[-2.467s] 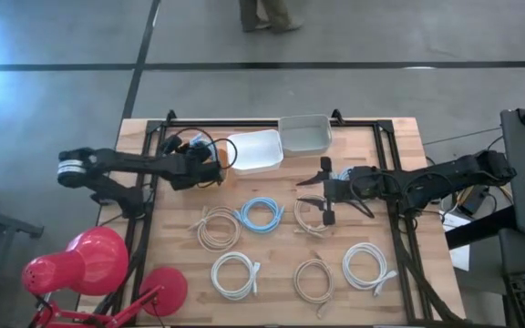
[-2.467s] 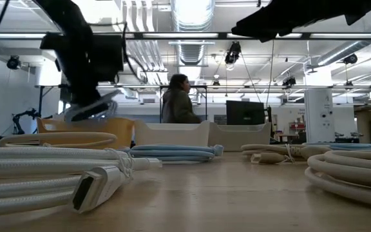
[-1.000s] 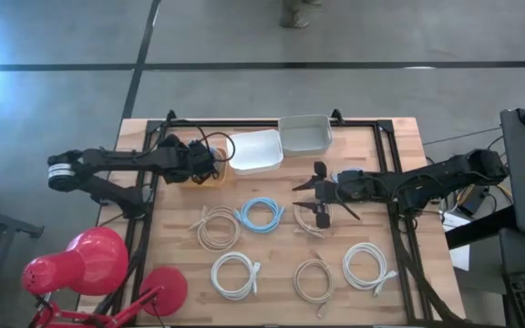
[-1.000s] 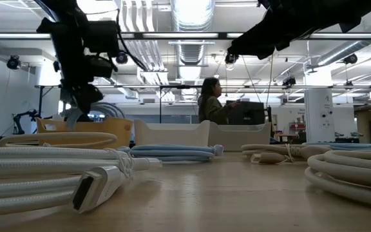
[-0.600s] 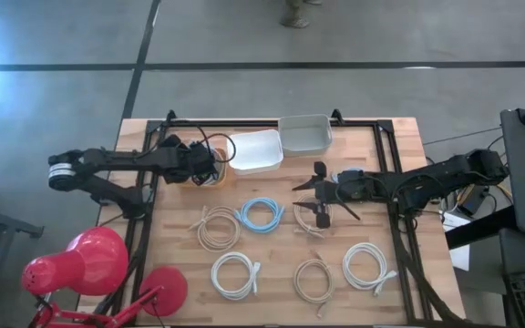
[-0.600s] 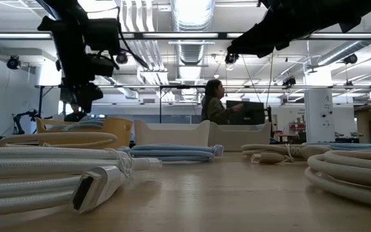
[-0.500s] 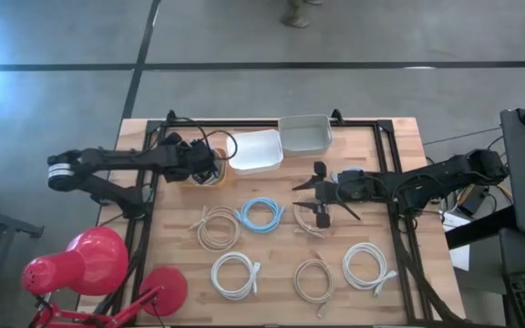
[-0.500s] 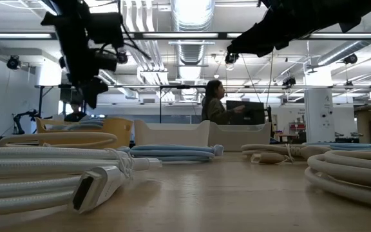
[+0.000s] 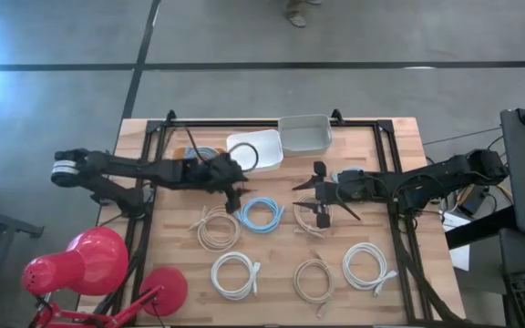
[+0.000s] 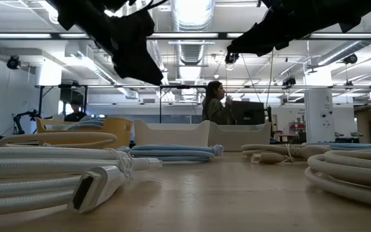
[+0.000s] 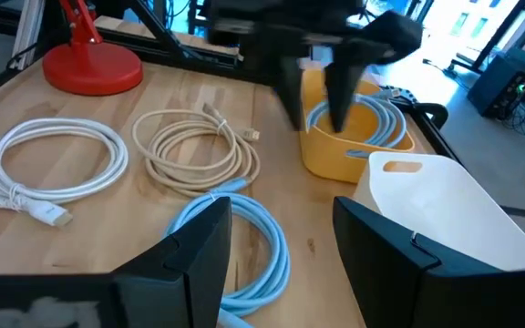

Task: Sort HDMI cables
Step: Put the left blue HDMI cable into the orange bin

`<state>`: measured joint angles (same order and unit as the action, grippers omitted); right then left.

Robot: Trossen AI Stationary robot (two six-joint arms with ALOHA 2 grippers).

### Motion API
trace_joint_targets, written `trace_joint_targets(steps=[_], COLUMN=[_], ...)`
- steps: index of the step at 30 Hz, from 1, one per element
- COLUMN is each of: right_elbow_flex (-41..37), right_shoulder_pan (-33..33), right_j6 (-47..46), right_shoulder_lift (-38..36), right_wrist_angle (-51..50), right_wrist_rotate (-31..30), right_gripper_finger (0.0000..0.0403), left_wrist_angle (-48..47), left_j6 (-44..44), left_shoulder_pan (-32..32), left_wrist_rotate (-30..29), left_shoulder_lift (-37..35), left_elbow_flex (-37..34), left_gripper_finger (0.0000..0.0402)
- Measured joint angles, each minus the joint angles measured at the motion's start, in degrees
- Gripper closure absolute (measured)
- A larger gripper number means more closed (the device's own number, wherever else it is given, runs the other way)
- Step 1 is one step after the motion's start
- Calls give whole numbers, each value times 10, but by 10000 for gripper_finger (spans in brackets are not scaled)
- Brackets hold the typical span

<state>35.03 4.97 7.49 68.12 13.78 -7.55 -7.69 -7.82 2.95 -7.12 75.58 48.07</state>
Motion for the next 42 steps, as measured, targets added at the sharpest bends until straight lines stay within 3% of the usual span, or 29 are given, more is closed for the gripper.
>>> trace_joint_targets(steps=[9,16,26,30,36,42], right_elbow_flex=[0,0,0,0,0,0], right_shoulder_pan=[0,0,0,0,0,0], right_j6=[-1,-4,-11,-11,-10,-10], right_shoulder_lift=[0,0,0,0,0,0], right_wrist_angle=[0,-1,-3,-3,-3,-3], right_wrist_rotate=[0,0,0,0,0,0], right_gripper_finger=[216,216,216,216,216,216], left_wrist_angle=[76,83,95,95,82,80], left_j6=[-23,-29,-70,-75,-78,-77], left_shoulder_pan=[-37,-36,-36,-35,-35,-34], left_wrist_rotate=[-9,-105,-99,-93,-88,-93], left_shoulder_lift=[121,197,270,271,251,188], left_elbow_flex=[-6,-6,2,2,4,21], left_gripper_finger=[211,211,214,255,369,369])
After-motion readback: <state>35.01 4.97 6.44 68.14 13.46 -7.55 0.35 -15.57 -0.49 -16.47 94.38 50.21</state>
